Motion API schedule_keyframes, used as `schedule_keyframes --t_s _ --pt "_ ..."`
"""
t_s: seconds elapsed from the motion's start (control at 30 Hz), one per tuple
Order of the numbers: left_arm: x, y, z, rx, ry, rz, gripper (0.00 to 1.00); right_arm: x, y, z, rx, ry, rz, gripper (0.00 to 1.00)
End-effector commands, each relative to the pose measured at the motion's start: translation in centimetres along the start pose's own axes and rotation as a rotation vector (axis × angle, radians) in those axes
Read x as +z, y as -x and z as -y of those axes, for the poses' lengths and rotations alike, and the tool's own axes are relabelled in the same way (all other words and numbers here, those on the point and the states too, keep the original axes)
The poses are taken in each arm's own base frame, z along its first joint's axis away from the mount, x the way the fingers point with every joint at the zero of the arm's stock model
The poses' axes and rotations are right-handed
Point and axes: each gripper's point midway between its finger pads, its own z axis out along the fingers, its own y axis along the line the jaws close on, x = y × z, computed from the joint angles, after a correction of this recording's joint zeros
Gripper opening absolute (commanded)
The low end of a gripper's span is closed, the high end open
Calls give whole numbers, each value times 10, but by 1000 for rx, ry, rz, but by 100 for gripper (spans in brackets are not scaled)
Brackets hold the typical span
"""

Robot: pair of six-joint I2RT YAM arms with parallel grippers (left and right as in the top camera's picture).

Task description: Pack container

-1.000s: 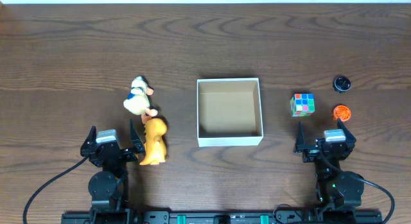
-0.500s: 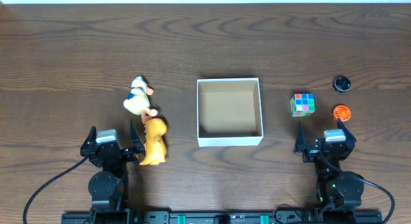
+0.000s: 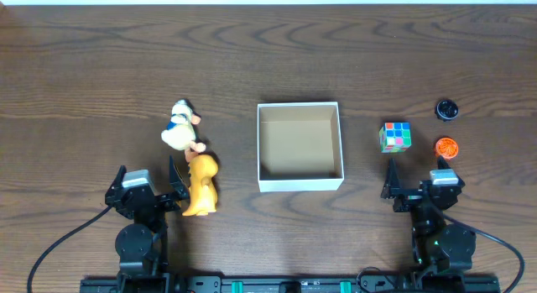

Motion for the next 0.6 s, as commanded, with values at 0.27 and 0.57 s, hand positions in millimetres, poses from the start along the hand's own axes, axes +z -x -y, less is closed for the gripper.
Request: schedule_keyframes --t_s 0.27,0.57 --pt "2 75 6 -91 20 -103 98 -8 47 4 153 -40 -92 99" --pt "26 86 13 -27 64 -485 98 17 74 -7 83 7 -502 99"
